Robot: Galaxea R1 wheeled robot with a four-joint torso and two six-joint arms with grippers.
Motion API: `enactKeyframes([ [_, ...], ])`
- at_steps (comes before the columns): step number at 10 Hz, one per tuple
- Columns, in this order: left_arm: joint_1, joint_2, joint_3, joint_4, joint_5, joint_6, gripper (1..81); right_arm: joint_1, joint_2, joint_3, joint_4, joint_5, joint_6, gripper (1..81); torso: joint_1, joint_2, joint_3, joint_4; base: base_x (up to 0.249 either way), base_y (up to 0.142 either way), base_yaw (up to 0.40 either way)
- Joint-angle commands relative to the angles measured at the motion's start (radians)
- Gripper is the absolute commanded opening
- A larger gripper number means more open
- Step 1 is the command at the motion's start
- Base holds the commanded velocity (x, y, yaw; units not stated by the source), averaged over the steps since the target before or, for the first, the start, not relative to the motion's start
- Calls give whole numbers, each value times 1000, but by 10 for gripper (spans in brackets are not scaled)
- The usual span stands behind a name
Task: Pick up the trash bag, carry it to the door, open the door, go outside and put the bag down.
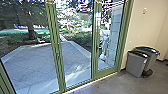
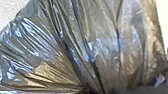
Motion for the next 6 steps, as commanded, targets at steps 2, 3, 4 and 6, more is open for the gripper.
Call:
enactKeyframes([
  [2, -53, 5, 5, 5, 80, 10, 10, 50, 0, -2, 0, -69, -2, 811, 0, 0, 0, 0, 144, -95, 0],
  [3, -51, 5, 5, 5, 80, 10, 10, 52, 1, -2, 0, -69, -2, 811, 0, 0, 0, 0, 144, -95, 0],
  [4, -51, 5, 5, 5, 80, 10, 10, 52, 1, -2, 0, -69, -2, 811, 0, 0, 0, 0, 144, -95, 0],
  [6, -51, 5, 3, 7, 80, 10, 10, 52, 1, -2, 0, -69, -2, 811, 0, 0, 0, 0, 144, -95, 0],
])
